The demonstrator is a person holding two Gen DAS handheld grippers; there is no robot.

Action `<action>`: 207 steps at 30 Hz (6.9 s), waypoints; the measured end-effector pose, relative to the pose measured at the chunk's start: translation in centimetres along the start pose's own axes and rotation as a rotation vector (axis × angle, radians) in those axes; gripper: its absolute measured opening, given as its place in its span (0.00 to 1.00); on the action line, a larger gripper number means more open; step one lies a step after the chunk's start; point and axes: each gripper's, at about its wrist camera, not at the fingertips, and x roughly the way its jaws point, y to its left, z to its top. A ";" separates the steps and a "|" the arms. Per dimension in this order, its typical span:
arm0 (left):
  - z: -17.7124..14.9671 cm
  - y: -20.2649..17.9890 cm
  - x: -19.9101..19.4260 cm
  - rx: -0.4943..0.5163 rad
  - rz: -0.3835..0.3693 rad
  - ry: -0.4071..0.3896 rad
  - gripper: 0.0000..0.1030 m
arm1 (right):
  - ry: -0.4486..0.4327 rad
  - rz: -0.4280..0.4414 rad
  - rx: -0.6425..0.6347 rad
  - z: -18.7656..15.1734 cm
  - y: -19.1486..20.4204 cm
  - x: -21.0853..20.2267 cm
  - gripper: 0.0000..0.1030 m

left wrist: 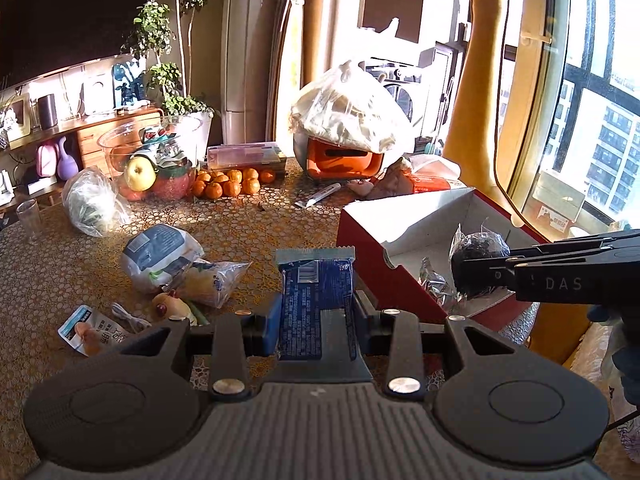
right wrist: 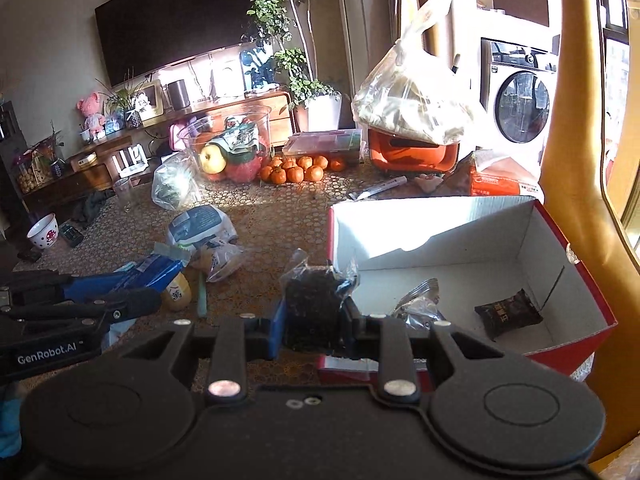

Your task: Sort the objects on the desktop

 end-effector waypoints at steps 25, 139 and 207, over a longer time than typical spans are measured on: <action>3.8 -8.6 7.1 0.173 -0.103 0.034 0.34 | 0.049 -0.103 0.040 1.4 -10.5 1.1 0.28; 7.6 -11.0 16.2 0.247 -0.141 0.252 0.78 | 0.170 -0.020 -0.019 1.2 -12.5 3.1 0.86; -3.3 14.9 -0.8 -0.144 0.276 0.015 1.00 | -0.048 0.096 -0.221 -1.5 13.3 7.0 0.86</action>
